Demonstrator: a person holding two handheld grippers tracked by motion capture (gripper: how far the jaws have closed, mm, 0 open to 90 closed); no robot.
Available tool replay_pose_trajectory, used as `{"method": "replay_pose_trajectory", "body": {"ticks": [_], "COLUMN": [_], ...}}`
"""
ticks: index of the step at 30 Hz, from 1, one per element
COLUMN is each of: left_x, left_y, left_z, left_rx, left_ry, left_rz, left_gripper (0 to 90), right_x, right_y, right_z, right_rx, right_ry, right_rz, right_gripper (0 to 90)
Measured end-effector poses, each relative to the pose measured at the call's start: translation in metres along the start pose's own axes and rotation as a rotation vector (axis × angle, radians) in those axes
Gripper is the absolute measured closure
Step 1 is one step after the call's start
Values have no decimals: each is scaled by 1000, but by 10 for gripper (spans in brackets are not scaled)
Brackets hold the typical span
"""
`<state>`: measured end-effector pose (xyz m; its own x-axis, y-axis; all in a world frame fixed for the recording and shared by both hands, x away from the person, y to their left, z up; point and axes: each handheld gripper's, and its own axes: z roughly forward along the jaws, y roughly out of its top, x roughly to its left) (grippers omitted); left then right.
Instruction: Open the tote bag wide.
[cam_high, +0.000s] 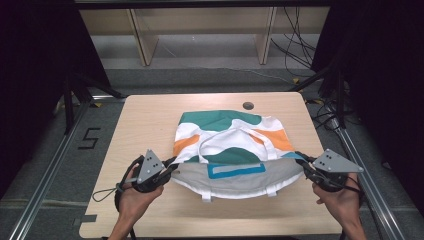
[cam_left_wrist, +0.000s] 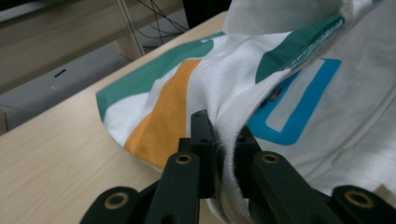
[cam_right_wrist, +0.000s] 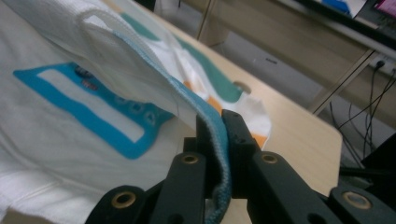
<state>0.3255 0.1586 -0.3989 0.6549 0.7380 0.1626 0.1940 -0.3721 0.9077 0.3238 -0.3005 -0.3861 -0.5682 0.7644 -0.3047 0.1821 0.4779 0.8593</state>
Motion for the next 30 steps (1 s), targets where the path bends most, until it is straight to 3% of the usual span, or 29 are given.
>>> {"method": "replay_pose_trajectory", "body": {"ticks": [4, 11, 16, 18, 21, 22, 23, 24, 26, 30], "left_x": [3, 6, 14, 17, 19, 19, 19, 20, 19, 22], "left_y": [17, 37, 60, 74, 85, 95, 95, 103, 109, 112], "left_z": [-7, -19, -34, -44, -52, -58, -58, -63, -66, -61], "left_rx": [-39, -96, -169, -220, -251, -276, -276, -309, -317, -330], "left_ry": [5, 28, 29, 28, 33, 26, 26, 19, 19, -15], "left_rz": [5, 26, 39, 35, 45, 39, 39, 37, 43, 17], "left_gripper": [845, 850, 851, 851, 851, 851, 851, 851, 851, 850], "right_x": [-11, -15, -18, -21, -23, -27, -27, -30, -31, -36], "right_y": [22, 38, 57, 72, 82, 92, 92, 99, 105, 110], "right_z": [-8, -20, -31, -38, -45, -50, -50, -56, -61, -64], "right_rx": [-60, -106, -154, -164, -179, -188, -188, -208, -221, -246], "right_ry": [-28, -41, -51, -42, -50, -59, -59, -65, -56, -59], "right_rz": [12, 9, -35, -47, -64, -99, -99, -102, -84, -69], "right_gripper": [867, 869, 871, 873, 873, 874, 874, 875, 875, 875]}}
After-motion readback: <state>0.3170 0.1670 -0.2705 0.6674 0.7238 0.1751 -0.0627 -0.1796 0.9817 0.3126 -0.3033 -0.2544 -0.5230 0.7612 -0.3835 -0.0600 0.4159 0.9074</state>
